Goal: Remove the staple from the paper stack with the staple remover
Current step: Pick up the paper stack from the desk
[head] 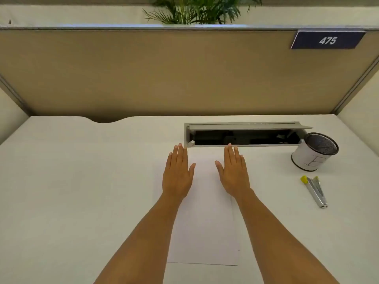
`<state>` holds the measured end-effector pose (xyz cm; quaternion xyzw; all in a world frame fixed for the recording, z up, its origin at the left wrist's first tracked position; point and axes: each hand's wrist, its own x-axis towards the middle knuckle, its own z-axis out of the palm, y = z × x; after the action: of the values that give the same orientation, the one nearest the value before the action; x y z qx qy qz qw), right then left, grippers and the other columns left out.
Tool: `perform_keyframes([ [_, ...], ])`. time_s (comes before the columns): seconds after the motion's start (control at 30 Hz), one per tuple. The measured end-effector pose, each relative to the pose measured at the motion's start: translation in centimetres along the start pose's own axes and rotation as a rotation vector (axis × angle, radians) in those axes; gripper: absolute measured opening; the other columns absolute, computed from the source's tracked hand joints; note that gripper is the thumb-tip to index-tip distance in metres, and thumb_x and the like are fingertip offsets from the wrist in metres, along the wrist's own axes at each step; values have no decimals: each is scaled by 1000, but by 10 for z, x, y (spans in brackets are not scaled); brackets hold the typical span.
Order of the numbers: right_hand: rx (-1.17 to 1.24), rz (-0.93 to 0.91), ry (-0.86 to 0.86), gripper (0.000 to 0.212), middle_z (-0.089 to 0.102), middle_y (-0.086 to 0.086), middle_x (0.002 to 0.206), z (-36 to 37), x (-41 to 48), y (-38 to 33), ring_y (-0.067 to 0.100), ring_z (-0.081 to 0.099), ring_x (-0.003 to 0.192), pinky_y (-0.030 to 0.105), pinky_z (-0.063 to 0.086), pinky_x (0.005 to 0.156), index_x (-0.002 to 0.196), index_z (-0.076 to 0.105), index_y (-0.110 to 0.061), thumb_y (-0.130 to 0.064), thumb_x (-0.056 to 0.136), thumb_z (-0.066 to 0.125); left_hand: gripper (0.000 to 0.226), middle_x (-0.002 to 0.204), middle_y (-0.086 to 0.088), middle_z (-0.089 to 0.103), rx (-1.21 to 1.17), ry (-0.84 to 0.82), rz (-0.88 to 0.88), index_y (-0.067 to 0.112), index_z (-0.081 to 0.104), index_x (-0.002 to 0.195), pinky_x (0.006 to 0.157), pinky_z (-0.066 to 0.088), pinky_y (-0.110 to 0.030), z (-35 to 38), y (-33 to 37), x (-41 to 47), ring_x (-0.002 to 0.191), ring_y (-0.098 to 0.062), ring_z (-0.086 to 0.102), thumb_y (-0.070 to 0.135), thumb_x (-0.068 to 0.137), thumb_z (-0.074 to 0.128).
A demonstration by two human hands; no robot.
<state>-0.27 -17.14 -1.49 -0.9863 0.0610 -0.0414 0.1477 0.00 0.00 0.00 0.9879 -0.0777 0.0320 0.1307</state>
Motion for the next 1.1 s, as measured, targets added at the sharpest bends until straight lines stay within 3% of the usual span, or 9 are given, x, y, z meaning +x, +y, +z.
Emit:
perform_keyframes([
  [0.47,-27,12,-91,64,-7,2,159,35,-3,14,19,-9,146,30,-8,116,148,-6,-15,-45,97,19,61,158,-3,-11,-54,-36,10,15,-8,147,115,-11,-26,44,-18,-8,145,-16,-12,42,98,17],
  [0.87,-89,6,-91,71,-5,1,159,40,-5,15,18,-7,146,29,-9,114,148,-4,-15,-51,87,2,59,159,-3,-4,-127,-55,-35,14,-1,148,118,-4,-27,50,-21,-13,146,-15,-5,38,99,20],
  [1.1,-83,5,-85,70,-5,1,159,40,-5,14,18,-7,146,28,-10,114,148,-4,-15,-50,88,3,57,159,-3,0,-115,-67,-42,13,2,148,115,-7,-25,45,-21,-11,146,-15,-2,36,99,20],
])
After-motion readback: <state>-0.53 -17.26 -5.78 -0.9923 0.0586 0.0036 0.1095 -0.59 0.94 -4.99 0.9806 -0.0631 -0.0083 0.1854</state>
